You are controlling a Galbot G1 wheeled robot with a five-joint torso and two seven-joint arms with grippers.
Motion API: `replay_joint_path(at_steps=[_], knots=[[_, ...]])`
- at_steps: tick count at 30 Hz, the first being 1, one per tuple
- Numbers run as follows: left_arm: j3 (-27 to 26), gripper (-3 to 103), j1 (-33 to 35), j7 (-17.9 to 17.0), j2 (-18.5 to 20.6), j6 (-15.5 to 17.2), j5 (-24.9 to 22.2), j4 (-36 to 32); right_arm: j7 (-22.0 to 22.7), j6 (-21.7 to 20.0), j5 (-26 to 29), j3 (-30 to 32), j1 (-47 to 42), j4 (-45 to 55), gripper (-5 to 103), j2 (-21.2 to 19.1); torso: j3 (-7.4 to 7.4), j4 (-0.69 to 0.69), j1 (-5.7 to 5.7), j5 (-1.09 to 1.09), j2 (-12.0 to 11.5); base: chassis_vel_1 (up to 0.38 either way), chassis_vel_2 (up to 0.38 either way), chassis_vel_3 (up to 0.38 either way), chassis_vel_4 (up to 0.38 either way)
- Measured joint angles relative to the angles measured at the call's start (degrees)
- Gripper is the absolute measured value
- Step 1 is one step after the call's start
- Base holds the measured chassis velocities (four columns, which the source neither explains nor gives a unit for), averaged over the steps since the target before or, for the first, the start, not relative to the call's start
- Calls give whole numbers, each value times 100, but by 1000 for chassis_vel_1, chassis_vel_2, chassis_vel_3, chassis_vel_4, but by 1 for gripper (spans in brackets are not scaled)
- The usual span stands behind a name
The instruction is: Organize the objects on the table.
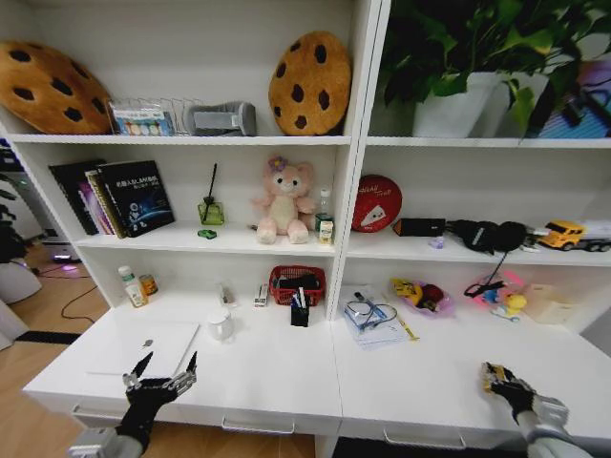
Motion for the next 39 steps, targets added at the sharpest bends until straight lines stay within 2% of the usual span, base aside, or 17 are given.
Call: replay_joint_path(at_steps=[1, 4, 12, 14, 16, 18, 21, 23, 25, 27, 28, 29, 33, 35, 39], knots=[[0, 100, 0, 0, 0, 0, 0, 0, 0, 0, 0, 0, 0, 0, 19, 0, 0, 0, 0, 0, 0, 0, 0, 0, 0], [0, 100, 0, 0, 0, 0, 0, 0, -5, 5, 30, 2, 4, 80, 3, -20, 0, 0, 0, 0, 0, 0, 0, 0, 0], [0, 100, 0, 0, 0, 0, 0, 0, -110, 54, 302, 17, 178, 360, 0, -277, 0, -2, 0, 0, 0, 0, 0, 0, 0], [0, 100, 0, 0, 0, 0, 0, 0, -294, 396, 466, -237, 715, 205, 0, -547, 0, 2, 0, -1, 0, 0, 0, 0, 0], [0, 100, 0, 0, 0, 0, 0, 0, -328, 449, 504, -366, 951, 82, 0, -646, 0, 3, 0, 0, 0, 0, 0, 0, 0], [0, 100, 0, 0, 0, 0, 0, 0, -341, 499, 607, -867, 1700, -390, 0, -877, 0, 1, 0, 0, 0, 0, 0, 0, 0], [0, 100, 0, 0, 0, 0, 0, 0, -342, 520, 631, -1162, 2133, -658, 0, -946, 1, -1, 0, 2, -1, 0, 0, 0, 0], [0, 100, 0, 2, 0, 0, 0, 0, -393, 723, 563, -1688, 2968, -1203, 0, -996, 1, 5, 1, -1, -1, 0, 0, 0, 0], [0, 100, 0, -2, 0, 0, 0, 0, -406, 804, 512, -1862, 3273, -1461, 0, -996, 1, 5, 0, -1, -1, 0, 0, 0, 0], [0, 100, 0, 1, 1, 0, 0, 0, -427, 1150, 276, -2216, 3846, -2094, 0, -930, 1, -1, 1, 1, 0, 0, 0, 0, 0], [0, 100, 0, 1, 1, 0, 0, 0, -427, 1150, 276, -2216, 3846, -2094, 0, -930, 1, -1, 1, 1, 0, 0, 0, 0, 0], [0, 100, 0, 1, 0, 0, 0, 0, -470, 1329, 53, -2361, 4172, -2497, 0, -854, 1, -1, 1, 0, -1, 0, 0, 0, 0], [-1, 100, 0, 1, 0, 0, 0, 0, -518, 1493, -126, -2606, 4775, -3172, 0, -690, 1, -1, 0, 1, -1, 0, 0, 0, 0], [-1, 100, 0, 1, 0, 0, 0, 0, -513, 1705, -245, -2809, 5262, -3675, 0, -540, 1, 2, 1, 0, -1, 0, 0, 0, 0], [0, 100, 0, 1, 0, 0, 0, 0, -499, 1818, -247, -3039, 5539, -3988, 0, -380, 1, 1, 1, 1, -1, 0, 0, 0, 0]])
